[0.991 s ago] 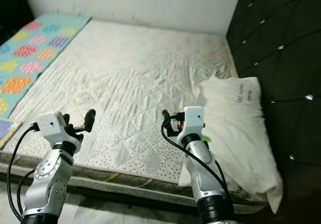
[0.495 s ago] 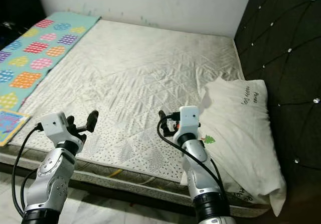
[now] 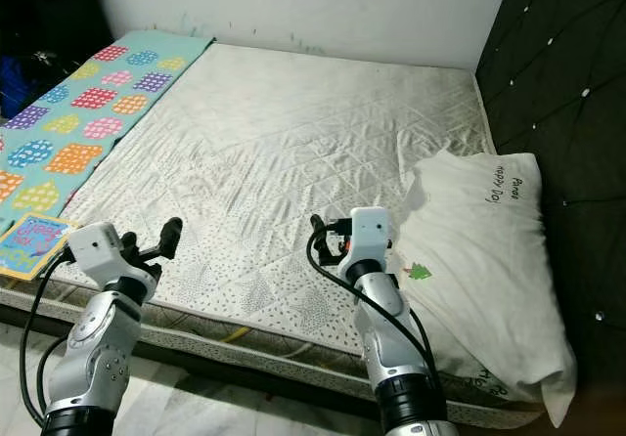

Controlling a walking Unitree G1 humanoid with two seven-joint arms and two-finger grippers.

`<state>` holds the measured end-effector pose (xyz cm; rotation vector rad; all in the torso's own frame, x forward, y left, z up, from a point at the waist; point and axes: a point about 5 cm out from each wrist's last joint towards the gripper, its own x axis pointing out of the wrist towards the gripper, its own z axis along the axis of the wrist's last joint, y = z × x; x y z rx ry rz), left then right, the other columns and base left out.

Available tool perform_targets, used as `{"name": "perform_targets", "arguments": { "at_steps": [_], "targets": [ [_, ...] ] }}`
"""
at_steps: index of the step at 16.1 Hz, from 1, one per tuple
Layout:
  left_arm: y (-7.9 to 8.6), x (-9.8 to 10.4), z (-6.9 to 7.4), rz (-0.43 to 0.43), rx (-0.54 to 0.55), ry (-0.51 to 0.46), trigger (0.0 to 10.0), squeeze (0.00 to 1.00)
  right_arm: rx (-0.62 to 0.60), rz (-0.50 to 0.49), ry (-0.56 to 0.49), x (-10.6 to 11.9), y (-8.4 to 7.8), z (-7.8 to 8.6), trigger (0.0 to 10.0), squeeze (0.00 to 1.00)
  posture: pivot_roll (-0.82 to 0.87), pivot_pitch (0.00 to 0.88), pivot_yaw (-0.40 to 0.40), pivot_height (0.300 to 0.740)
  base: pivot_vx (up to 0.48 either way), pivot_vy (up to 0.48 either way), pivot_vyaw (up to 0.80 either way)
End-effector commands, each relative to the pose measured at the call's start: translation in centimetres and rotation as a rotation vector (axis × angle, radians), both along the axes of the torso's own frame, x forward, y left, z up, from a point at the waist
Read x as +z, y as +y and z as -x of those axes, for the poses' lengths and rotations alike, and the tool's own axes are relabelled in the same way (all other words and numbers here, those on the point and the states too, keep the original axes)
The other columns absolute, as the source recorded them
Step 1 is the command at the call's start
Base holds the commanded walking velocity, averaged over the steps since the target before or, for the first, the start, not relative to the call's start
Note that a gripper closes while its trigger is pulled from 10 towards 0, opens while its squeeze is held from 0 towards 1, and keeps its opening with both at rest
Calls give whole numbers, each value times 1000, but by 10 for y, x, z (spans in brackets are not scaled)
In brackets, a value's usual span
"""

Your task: Clean up the room

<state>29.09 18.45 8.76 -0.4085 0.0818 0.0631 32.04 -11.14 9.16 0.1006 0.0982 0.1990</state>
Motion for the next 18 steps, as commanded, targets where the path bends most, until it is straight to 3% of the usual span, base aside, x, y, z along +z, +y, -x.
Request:
{"name": "perform_targets", "arguments": {
  "at_steps": [1, 5, 8, 14, 18],
  "targets": [
    [-4, 2, -3, 1, -17, -1, 10000, 0, 3, -7, 4, 2, -1, -3, 10000, 0, -69, 31, 1, 740, 0, 0, -800],
    [-5, 7, -4, 1, -15, -8, 10000, 0, 12, -9, -5, 6, 0, -4, 10000, 0, -70, 76, -8, 740, 0, 0, -495],
    [-5, 6, -4, 13, -11, -4, 10000, 0, 15, -12, 3, 5, 0, -4, 10000, 0, -76, 78, -12, 740, 0, 271, -148],
    [-6, 5, -3, 13, -11, 9, 10000, 0, 13, -22, 14, 4, -2, -4, 10000, 0, -71, 85, -22, 740, 0, 311, -721],
    [-6, 5, -4, 8, -14, 13, 10000, 0, 18, -30, 22, 3, -1, -4, 10000, 0, -69, 82, -24, 740, 0, 380, 0]
  ]
}}
